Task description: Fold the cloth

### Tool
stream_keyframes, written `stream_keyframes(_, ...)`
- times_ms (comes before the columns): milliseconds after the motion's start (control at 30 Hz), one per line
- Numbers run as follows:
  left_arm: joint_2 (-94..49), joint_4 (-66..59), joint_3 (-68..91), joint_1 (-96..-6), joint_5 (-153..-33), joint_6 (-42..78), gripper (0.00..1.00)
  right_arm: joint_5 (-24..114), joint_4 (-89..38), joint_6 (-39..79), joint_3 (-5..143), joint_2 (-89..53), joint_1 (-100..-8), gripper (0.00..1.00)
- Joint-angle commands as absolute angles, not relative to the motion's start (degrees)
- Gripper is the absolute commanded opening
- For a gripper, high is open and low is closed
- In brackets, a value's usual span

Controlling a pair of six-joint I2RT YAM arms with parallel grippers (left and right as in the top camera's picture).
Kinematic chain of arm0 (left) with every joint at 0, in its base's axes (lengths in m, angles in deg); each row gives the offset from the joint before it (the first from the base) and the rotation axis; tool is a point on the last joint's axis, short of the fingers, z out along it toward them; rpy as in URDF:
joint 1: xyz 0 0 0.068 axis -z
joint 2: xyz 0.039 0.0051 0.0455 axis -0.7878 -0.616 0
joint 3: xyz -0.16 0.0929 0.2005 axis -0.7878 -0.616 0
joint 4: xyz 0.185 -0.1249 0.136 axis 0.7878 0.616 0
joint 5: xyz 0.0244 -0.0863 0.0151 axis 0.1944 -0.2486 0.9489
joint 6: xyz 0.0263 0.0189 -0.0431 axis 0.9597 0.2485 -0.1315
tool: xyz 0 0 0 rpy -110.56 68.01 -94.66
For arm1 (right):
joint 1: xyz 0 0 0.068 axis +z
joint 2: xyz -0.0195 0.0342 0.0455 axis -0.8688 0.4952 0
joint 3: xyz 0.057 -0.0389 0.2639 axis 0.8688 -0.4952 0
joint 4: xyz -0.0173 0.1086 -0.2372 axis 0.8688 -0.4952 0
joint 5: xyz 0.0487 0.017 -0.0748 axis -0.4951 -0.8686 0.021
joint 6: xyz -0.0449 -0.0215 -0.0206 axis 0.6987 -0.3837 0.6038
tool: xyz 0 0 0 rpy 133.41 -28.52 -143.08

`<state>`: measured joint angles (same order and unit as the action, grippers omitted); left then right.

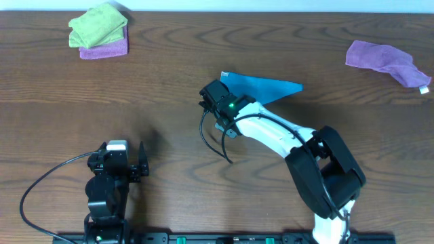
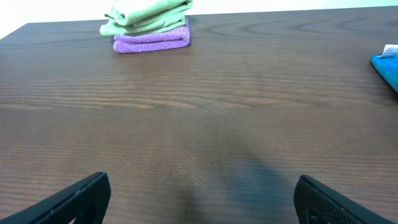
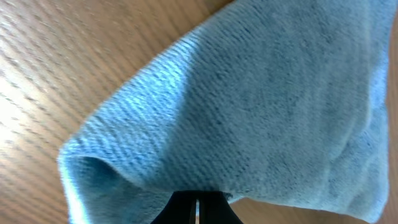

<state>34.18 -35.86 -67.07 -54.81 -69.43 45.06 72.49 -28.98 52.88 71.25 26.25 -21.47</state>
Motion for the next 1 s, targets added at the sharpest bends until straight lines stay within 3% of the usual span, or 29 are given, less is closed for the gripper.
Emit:
stream_keyframes(0, 34.53, -33.07, -68.03, -54.57, -68.56, 45.26, 0.95, 76.99, -28.87, 53.12, 71.17, 27.32, -21.95, 0.01)
stream_keyframes(633, 34.53, -33.09, -68.03, -54.57, -68.56, 45.23, 0.95, 85.65, -45.00, 52.90, 71.17, 10.91, -22.04, 0.01)
stream_keyframes(967, 34.53, -33.09, -68.03, -54.57, -68.53, 45.26, 0.95, 79.09, -61.24, 48.33, 71.17, 8.70, -22.30, 0.01)
